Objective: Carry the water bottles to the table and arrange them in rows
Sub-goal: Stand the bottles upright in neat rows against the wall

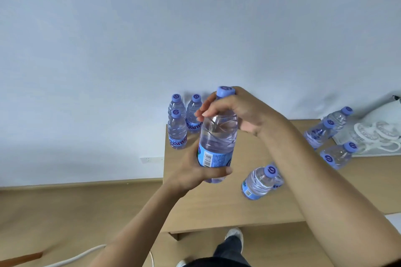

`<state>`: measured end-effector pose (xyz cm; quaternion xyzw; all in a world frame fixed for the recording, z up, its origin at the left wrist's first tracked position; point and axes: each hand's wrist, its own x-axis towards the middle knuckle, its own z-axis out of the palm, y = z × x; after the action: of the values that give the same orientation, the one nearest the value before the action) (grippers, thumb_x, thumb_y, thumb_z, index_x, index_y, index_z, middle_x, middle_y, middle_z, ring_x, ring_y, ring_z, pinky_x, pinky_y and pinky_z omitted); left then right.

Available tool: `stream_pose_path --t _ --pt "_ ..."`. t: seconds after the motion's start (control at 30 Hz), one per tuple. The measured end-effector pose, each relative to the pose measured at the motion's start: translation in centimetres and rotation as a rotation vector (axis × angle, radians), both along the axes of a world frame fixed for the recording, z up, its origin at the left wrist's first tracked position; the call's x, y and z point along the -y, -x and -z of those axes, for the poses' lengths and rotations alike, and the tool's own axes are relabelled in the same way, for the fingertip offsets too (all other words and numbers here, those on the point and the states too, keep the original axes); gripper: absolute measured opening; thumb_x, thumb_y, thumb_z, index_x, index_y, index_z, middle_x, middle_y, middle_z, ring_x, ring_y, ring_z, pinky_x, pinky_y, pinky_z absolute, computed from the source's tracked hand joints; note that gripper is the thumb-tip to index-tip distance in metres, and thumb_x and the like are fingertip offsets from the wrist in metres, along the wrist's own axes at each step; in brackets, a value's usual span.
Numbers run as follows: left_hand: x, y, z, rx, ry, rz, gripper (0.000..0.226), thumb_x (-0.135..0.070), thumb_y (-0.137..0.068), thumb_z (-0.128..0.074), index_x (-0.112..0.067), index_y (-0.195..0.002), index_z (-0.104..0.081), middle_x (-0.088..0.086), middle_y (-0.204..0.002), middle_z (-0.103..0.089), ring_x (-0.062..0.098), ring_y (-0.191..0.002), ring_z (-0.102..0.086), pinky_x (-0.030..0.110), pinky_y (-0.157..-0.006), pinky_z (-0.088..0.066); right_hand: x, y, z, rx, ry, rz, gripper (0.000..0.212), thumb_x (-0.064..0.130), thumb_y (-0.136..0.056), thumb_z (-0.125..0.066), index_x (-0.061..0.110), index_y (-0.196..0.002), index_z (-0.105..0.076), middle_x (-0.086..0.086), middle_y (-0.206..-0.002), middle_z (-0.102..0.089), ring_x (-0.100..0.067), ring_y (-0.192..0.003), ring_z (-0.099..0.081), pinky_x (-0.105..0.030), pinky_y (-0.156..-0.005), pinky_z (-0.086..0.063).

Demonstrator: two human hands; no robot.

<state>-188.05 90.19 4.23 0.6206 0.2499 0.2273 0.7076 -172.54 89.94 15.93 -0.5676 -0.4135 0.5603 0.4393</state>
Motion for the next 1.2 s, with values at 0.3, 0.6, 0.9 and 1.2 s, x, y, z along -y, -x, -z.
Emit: stream_pose_path --t 0.3,0.6,0.9,1.2 --pt "0.5 0.5 -2.7 0.12 0.104 -0.132 0.036 -0.018 -0.068 -0.08 0.003 -0.083 -0.055 0.011 -0.059 -0.052 0.024 -0.05 -0.043 0.026 -0.05 -0.036 0.0 2.8 -1.5 -0.002 -0.226 0.275 0.019 0.007 -0.083 -0.075 0.006 -0.096 -0.062 -0.002 -0.074 -0.071 -0.013 -0.067 -0.071 -0.024 -0.057 -0.053" --pt "1.1 1.0 -2.8 -0.042 -0.048 -0.323 0.05 -0.029 -0.058 -0.09 -0.022 -0.098 -0.061 -0.003 -0.081 -0.073 0.015 -0.066 -0.067 0.028 -0.058 -0.049 1.2 5.9 -1.0 0.018 -0.33 0.511 0.019 -0.002 -0.08 -0.071 -0.005 -0.087 -0.054 -0.002 -0.063 -0.063 -0.012 -0.049 -0.061 -0.022 -0.045 -0.048" --pt "1.9 2.4 -3.6 0.052 0.049 -0.075 0.05 -0.018 -0.068 -0.086 0.0 -0.103 -0.054 0.011 -0.073 -0.063 0.026 -0.058 -0.053 0.03 -0.052 -0.042 2.2 4.2 -1.3 -0.195 -0.25 0.343 0.017 -0.003 -0.079 -0.065 0.012 -0.075 -0.057 0.0 -0.061 -0.068 -0.021 -0.056 -0.07 -0.027 -0.047 -0.051" --pt "2.7 3.1 -3.8 0.097 0.152 -0.023 0.056 -0.025 -0.065 -0.081 0.006 -0.107 -0.059 0.027 -0.093 -0.063 0.037 -0.084 -0.06 0.067 -0.081 -0.047 3.0 4.2 -1.4 -0.186 -0.307 0.25 0.016 0.005 -0.075 -0.071 0.01 -0.088 -0.062 -0.012 -0.081 -0.067 -0.026 -0.072 -0.069 -0.032 -0.061 -0.056"
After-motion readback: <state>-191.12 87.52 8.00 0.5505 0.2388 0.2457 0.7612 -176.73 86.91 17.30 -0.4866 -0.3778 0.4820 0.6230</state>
